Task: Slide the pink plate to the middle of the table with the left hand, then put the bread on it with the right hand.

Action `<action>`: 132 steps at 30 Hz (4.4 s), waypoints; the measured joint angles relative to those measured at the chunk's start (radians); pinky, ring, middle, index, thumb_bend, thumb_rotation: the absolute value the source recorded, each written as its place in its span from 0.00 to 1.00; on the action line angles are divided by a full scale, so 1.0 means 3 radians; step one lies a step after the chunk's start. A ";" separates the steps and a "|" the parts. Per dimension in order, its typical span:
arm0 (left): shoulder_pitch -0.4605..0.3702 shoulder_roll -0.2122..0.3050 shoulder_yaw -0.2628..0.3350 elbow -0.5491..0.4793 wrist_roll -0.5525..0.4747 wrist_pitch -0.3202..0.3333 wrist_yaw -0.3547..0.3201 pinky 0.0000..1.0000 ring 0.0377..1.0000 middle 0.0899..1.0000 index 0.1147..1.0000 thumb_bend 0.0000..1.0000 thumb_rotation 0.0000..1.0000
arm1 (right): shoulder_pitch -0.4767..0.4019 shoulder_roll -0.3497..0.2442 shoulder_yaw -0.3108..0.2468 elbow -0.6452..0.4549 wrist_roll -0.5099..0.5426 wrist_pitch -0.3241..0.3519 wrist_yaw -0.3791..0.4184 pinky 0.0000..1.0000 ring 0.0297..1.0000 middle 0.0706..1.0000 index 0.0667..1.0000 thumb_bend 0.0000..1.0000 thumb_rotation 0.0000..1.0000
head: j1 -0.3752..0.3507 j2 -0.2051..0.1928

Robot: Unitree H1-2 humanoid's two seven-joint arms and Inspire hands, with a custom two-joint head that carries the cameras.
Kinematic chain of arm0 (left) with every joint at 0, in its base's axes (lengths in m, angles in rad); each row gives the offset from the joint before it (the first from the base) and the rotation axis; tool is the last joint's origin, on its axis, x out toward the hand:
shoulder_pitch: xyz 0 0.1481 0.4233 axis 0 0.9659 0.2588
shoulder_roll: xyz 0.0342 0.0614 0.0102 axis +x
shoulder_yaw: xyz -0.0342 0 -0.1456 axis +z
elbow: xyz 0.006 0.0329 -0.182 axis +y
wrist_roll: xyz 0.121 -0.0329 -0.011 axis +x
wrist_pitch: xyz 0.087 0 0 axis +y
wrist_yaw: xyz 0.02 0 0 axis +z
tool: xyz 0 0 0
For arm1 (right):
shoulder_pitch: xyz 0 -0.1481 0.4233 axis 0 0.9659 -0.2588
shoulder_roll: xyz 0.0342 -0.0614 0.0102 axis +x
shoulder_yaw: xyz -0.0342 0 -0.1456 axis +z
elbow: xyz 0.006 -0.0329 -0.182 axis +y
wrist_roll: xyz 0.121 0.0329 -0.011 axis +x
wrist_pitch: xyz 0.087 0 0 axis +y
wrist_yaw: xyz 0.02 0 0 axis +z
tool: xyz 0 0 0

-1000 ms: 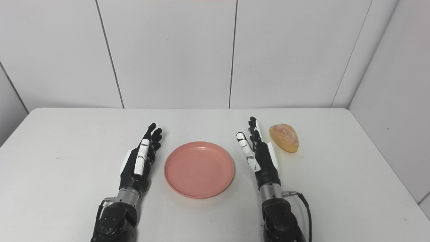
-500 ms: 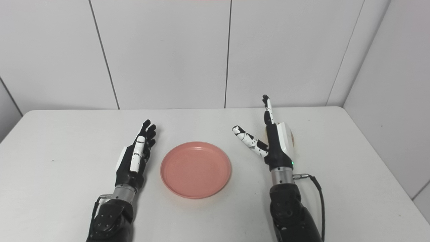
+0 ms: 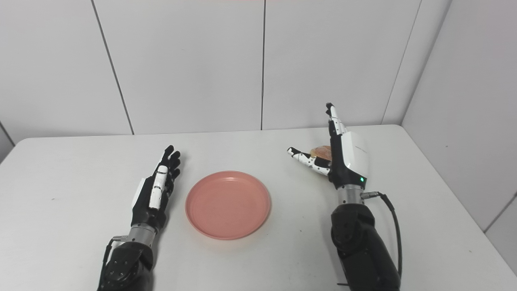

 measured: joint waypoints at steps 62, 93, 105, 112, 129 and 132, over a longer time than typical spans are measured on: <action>0.0172 0.0006 -0.0004 -0.0290 -0.0034 0.0181 -0.0056 1.00 0.98 0.96 0.95 0.39 1.00 | -0.0285 -0.0209 0.0398 0.1107 0.0259 -0.0064 -0.0568 0.35 0.43 0.49 0.46 0.49 0.13 | 0.0143 -0.0153; 0.0304 -0.0015 -0.0106 -0.0471 0.0163 0.0281 0.0027 0.98 0.96 0.94 0.92 0.37 1.00 | 0.0349 0.0413 0.0661 -0.0737 0.0408 -0.0103 0.0444 0.43 0.48 0.53 0.46 0.49 0.12 | 0.0373 -0.0210; 0.0304 -0.0019 -0.0124 -0.0476 0.0183 0.0303 0.0021 1.00 0.97 0.96 0.93 0.38 1.00 | 0.0368 0.0501 0.0838 -0.0717 0.0337 -0.0104 0.0600 0.43 0.50 0.54 0.46 0.49 0.12 | 0.0419 -0.0097; 0.0308 -0.0047 -0.0122 -0.0486 0.0187 0.0323 0.0025 1.00 0.97 0.96 0.93 0.37 1.00 | 0.0383 0.0476 0.0955 -0.0562 0.0188 -0.0104 0.0673 0.30 0.38 0.47 0.46 0.51 0.03 | 0.0445 -0.0072; 0.0354 -0.0085 -0.0119 -0.0564 0.0177 0.0449 0.0021 1.00 0.98 0.96 0.94 0.40 1.00 | 0.0368 0.0342 0.1070 -0.0396 -0.0089 -0.0104 0.0782 0.62 0.70 0.74 0.54 0.48 0.19 | 0.0465 0.0015; 0.0354 -0.0085 -0.0120 -0.0564 0.0177 0.0450 0.0021 1.00 0.98 0.96 0.94 0.40 1.00 | 0.0356 0.0301 0.1070 -0.0423 -0.0071 -0.0103 0.0907 0.77 0.83 0.84 0.82 0.44 0.47 | 0.0465 0.0015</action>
